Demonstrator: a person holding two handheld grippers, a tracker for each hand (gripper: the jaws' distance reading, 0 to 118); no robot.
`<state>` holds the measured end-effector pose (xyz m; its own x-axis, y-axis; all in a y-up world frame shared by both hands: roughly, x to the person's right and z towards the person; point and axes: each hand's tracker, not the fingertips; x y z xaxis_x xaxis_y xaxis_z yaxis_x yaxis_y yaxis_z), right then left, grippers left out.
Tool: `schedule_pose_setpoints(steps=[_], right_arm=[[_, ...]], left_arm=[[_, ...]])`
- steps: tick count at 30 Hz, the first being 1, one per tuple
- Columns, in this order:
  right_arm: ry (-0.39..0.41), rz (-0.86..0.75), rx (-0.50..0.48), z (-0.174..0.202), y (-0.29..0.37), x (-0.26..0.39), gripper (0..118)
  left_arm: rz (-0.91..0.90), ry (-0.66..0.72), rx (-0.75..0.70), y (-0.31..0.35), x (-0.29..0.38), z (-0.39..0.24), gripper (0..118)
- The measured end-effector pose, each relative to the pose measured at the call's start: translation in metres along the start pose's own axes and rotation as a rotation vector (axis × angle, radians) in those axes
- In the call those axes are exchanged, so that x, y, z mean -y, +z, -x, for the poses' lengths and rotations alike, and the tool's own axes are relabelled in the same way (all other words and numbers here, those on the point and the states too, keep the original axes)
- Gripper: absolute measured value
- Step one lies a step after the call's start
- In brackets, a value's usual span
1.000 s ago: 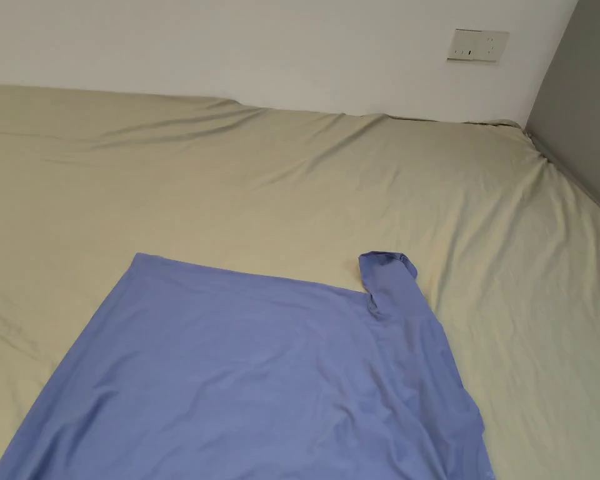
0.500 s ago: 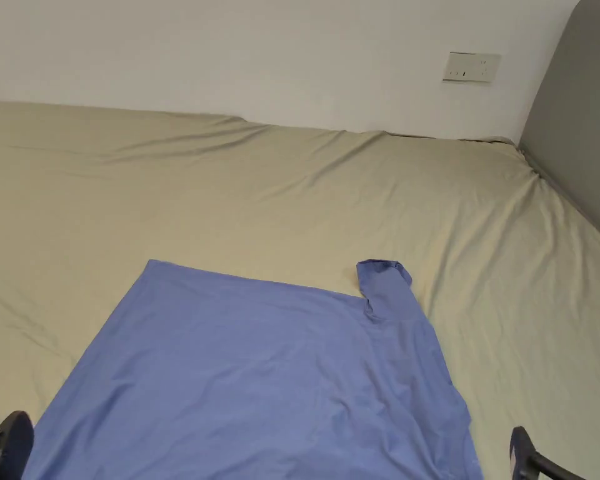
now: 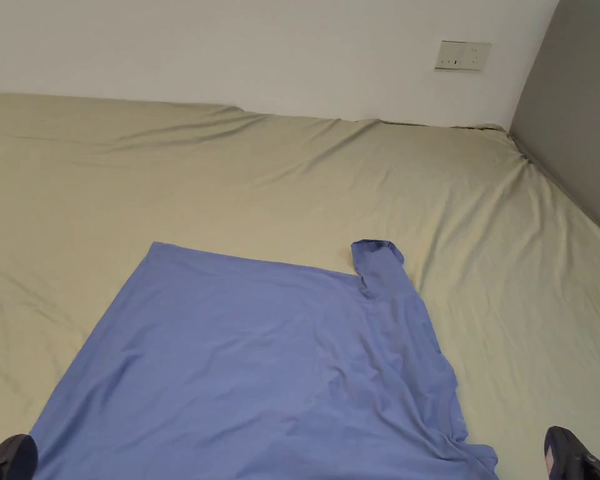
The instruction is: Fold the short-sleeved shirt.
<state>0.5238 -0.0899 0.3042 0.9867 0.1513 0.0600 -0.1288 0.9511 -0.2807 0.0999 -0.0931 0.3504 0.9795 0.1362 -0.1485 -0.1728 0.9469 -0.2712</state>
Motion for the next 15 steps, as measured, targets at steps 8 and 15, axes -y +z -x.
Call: schedule_pose_setpoints(steps=[8,15], right_arm=[[-0.004,0.019,-0.02,0.001,0.001,-0.001,2],[-0.009,0.082,-0.068,0.004,-0.007,-0.001,2]], left_arm=[[0.167,0.041,-0.081,-0.028,-0.025,0.034,0],[0.706,0.145,-0.073,-0.119,-0.046,0.099,0]])
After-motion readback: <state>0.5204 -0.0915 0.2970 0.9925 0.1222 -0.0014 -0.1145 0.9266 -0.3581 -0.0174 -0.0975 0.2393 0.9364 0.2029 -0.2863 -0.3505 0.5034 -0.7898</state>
